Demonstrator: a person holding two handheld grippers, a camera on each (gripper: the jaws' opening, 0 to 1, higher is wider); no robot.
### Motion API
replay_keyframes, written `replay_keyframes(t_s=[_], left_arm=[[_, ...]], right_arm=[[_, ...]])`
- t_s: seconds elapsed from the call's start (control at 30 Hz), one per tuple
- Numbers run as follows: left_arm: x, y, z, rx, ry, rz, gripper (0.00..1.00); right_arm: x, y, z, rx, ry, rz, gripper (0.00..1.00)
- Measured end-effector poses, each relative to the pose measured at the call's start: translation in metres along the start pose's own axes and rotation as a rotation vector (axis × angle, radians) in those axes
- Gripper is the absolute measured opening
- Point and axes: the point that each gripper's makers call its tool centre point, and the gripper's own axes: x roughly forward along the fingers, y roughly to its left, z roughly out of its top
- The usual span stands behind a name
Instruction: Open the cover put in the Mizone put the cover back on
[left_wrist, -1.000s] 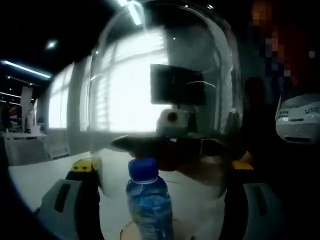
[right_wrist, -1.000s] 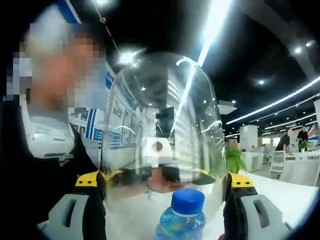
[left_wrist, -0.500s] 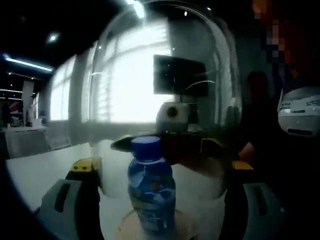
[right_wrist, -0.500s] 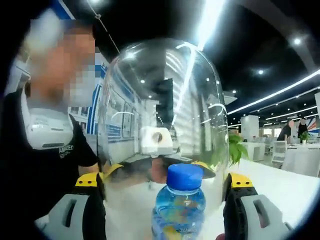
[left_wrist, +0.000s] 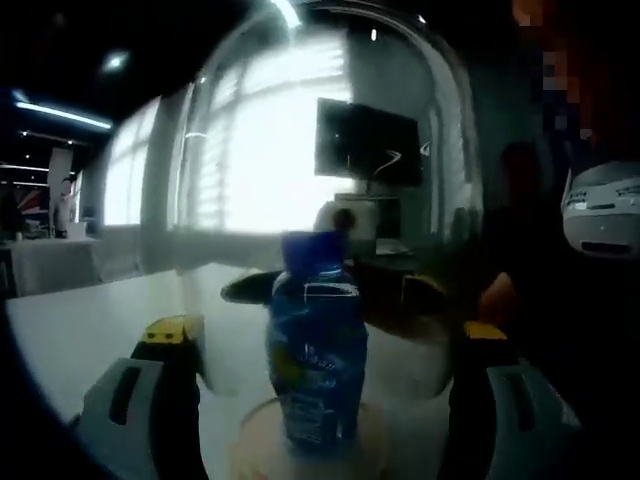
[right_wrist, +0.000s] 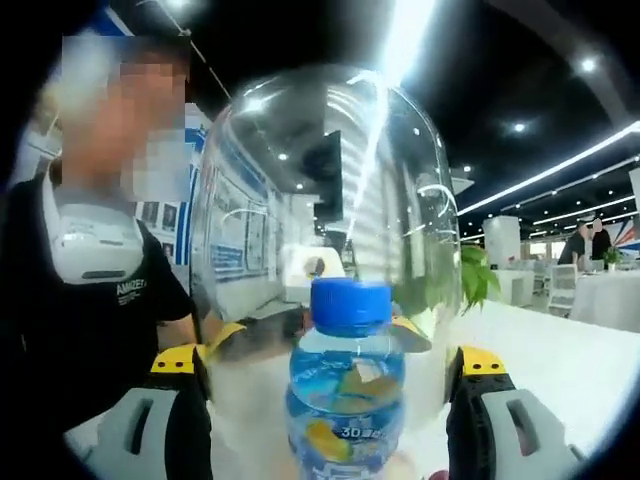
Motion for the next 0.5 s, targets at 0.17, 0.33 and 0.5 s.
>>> replay_keyframes(t_s=[0.17,0.33,0.5], left_arm=[[0.004,0.002,-0.011,-0.015,0.009,-0.004,0.87],[0.007,0.001,-0.019,-0.006,0.03,-0.008,0.87],[0.008,0.004,-0.026,-0.034,0.025,-0.01,0.87]], right_arm=[[-0.004,-0.002,-0.009,0.01,0.018,-0.004,0.9],[-0.007,-0.001,-0.02,0.001,0.047,-0.004,0.9],[-0.008,-0.005,-0.025,0.027,0.056,-0.007,0.9]])
